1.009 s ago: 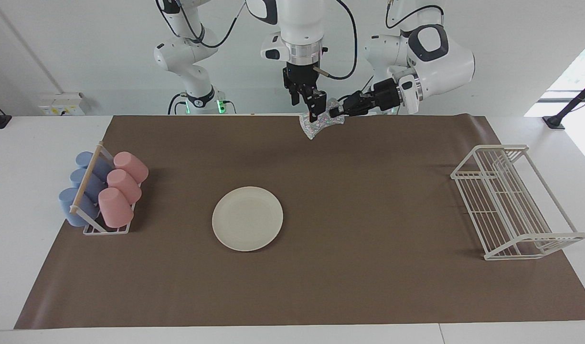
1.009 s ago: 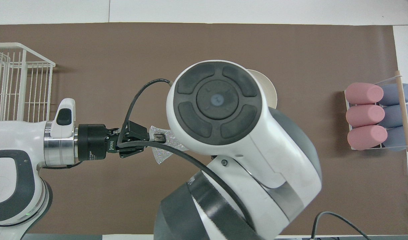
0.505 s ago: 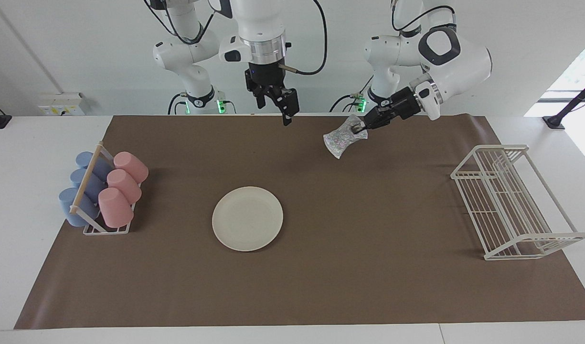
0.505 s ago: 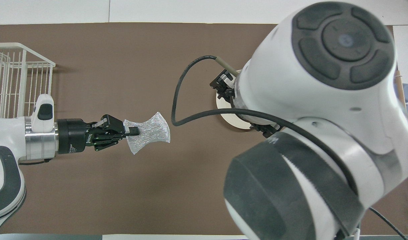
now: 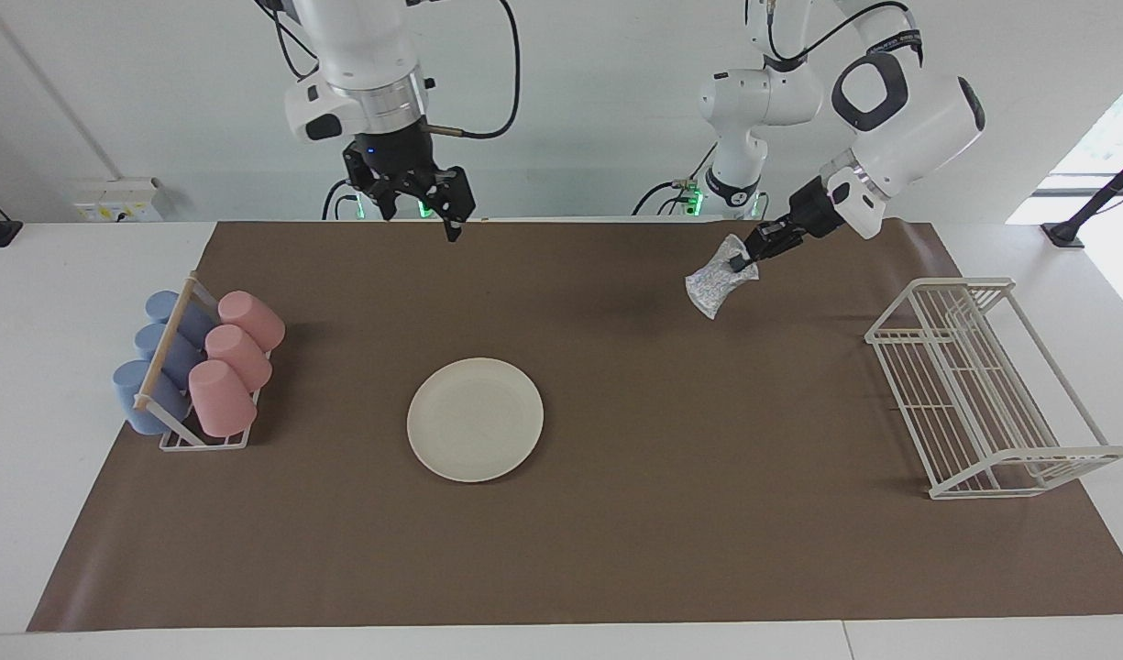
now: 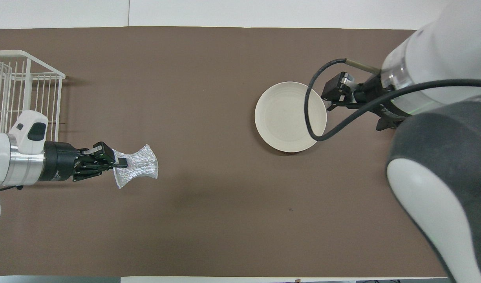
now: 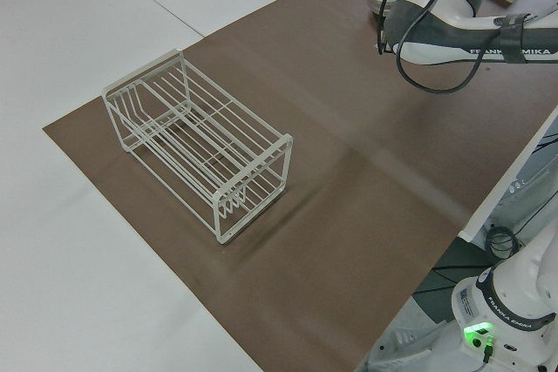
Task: Wipe plate with sponge
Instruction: 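Carry the sponge into the wire basket with the left gripper while the right retracts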
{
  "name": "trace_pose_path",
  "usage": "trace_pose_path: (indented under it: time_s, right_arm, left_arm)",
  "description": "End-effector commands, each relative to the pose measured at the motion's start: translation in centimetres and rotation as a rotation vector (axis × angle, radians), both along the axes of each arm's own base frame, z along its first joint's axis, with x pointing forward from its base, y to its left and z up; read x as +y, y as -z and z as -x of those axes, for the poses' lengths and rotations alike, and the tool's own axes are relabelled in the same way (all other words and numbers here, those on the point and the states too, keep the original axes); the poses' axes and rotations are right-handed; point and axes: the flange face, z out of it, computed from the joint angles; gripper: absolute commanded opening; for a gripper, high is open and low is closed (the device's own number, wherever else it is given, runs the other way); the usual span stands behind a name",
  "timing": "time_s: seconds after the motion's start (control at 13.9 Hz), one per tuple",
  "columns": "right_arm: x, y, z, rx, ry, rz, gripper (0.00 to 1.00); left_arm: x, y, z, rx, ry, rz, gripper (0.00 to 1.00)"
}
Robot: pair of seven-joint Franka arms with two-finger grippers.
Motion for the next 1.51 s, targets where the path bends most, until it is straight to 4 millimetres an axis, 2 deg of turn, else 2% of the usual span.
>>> trace_pose_path:
  time_s: [0.0, 0.14, 0.22, 0.36, 0.43, 0.65, 0.79, 0.86, 1.08, 1.23, 1.44]
  right_arm:
    - [-3.7, 0.1, -0.1, 0.011, -0.135, 0.014, 1.0]
    - [-6.9, 0.4, -0.6, 0.02, -0.203, 0.011, 1.0]
    - [-7.8, 0.3, -0.7, 0.017, -0.237, 0.009, 1.0]
    - [-8.6, 0.5, -0.8, 0.023, -0.263, 0.008, 1.0]
    - [-9.7, 0.7, -0.9, 0.029, -0.246, 0.008, 1.0]
    - [-10.2, 0.6, -1.0, 0.024, -0.286, 0.002, 1.0]
    - [-12.0, 0.5, -1.0, 0.024, -0.293, 0.007, 1.0]
    - [-12.2, 0.6, -0.8, 0.027, -0.308, 0.01, 1.0]
    - [-12.5, 0.9, 0.2, 0.039, -0.317, 0.011, 1.0]
    - [-12.5, 1.0, 0.4, 0.038, -0.326, 0.01, 1.0]
    - [-12.6, 0.6, 0.5, 0.029, -0.342, 0.009, 1.0]
  left_arm:
    - [2.0, -1.7, -2.8, 0.033, 0.038, -0.141, 0.0]
    - [3.1, -3.2, -4.2, 0.042, 0.084, -0.274, 0.0]
    - [3.5, -3.6, -4.7, 0.049, 0.104, -0.326, 0.0]
    - [4.5, -4.1, -5.0, 0.044, 0.14, -0.461, 0.0]
    - [4.6, -4.2, -5.0, 0.039, 0.164, -0.531, 0.0]
    - [5.6, -5.5, -5.5, 0.06, 0.207, -0.704, 0.0]
    - [4.4, -6.3, -6.1, 0.06, 0.27, -0.85, 0.0]
    - [4.3, -6.6, -6.3, 0.061, 0.289, -0.911, 0.0]
    - [3.0, -5.7, -7.6, 0.058, 0.372, -1.122, 0.0]
    - [2.5, -3.0, -9.7, 0.079, 0.444, -1.264, 0.0]
    - [3.0, -0.3, -11.3, 0.094, 0.5, -1.383, 0.0]
